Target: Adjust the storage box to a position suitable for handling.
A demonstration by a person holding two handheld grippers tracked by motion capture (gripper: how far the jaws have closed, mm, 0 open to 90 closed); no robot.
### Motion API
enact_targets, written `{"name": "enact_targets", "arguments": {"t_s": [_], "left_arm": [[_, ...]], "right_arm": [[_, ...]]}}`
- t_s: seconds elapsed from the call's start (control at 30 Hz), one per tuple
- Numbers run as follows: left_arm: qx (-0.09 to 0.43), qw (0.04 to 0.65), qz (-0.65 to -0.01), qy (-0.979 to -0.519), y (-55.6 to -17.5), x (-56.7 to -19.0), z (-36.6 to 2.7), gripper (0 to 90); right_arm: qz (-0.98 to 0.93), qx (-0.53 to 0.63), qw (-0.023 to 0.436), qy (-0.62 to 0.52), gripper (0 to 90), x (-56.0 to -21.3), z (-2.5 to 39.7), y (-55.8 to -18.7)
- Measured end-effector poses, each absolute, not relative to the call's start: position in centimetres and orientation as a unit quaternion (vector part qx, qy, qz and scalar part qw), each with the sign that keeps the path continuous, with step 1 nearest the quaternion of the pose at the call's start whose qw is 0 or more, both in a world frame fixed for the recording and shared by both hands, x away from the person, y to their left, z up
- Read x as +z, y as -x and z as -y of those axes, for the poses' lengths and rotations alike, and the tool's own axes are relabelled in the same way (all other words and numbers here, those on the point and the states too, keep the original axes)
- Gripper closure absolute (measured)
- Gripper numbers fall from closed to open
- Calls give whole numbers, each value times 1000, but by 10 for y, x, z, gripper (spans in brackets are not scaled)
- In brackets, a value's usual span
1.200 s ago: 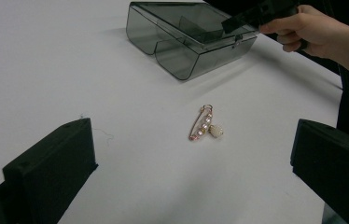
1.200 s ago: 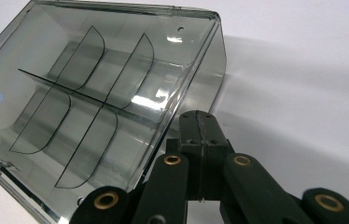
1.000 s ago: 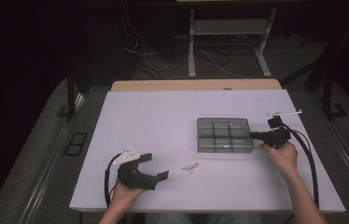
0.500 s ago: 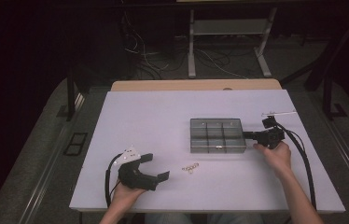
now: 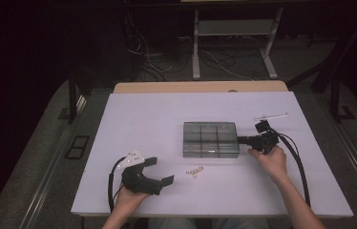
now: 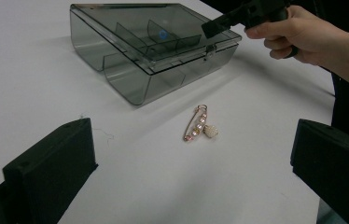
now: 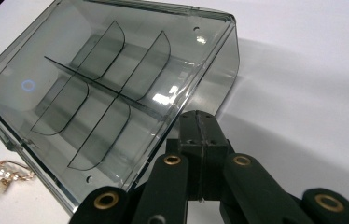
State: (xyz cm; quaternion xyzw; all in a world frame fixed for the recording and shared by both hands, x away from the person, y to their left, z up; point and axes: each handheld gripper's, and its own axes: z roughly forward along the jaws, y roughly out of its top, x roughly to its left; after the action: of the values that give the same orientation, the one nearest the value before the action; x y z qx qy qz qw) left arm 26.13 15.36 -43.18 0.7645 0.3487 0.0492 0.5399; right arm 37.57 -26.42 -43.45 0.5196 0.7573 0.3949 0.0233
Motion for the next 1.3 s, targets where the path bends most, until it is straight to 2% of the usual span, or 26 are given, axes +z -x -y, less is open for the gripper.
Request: {"name": "enact_targets", "arguments": {"t_s": [0.73,1.2,1.3], "left_arm": [[49,540,-348,-765,-261,-432,-154,0],[49,542,-350,-762,-261,-431,-155,0],[49,542,-350,-762,-261,-431,-155,0]], "right_arm": [[-765,399,35,-503,891,-434,248,-376],[-738,438,46,-512,828,-417,267,-369],[-734,452,45,-505,763,-409,268,-363]]}}
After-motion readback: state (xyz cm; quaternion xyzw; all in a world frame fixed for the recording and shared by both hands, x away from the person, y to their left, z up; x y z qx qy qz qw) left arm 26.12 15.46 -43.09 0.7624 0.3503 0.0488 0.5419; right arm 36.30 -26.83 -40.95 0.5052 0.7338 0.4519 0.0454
